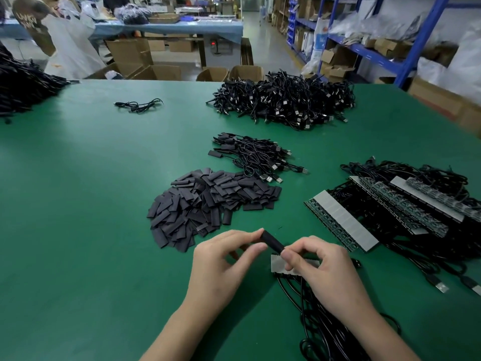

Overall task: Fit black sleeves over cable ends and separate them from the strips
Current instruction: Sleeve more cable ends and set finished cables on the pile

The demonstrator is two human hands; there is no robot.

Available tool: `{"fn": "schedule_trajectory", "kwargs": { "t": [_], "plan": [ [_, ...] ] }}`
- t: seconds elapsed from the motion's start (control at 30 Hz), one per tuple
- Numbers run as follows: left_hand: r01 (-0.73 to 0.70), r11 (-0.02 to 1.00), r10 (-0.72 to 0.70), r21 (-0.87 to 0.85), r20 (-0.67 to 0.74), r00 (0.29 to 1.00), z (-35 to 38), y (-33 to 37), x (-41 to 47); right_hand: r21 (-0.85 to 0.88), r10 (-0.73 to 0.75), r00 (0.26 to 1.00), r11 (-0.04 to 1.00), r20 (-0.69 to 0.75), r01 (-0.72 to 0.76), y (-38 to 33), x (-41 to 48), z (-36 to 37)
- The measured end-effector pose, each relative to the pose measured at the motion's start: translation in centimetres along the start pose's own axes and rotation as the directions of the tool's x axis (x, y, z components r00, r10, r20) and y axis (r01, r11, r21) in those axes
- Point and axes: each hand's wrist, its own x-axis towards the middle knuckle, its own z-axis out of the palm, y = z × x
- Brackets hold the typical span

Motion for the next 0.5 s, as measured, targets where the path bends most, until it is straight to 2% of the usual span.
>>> {"fn": "schedule_trajectory", "kwargs": {
  "t": [0.07,0.13,0.27,0.5],
  "plan": [
    [0.221,0.951,-0.219,-0.216,0.035,0.975,0.2,0.4,0.0,-0.019,-0.031,0.999,0.999,0.01,0.031,0.1,-0.1,0.1],
    [0.325,0.88,-0.318,-0.347,0.078,0.945,0.5,0.5,0.0,-0.042,-0.057,0.998,0.997,0.024,0.058,0.3,-0.1,0.2],
    [0.393,0.786,-0.385,-0.478,0.12,0.915,0.2,0.5,0.4,-0.125,-0.118,0.992,0.985,0.034,0.122,0.2,0.1,-0.4],
    [0.39,0.665,-0.494,-0.637,0.016,0.869,-1.0,-0.3,1.2,-0.421,-0.104,0.989,0.897,0.104,0.138,0.4,0.7,-1.0]
  ]
}}
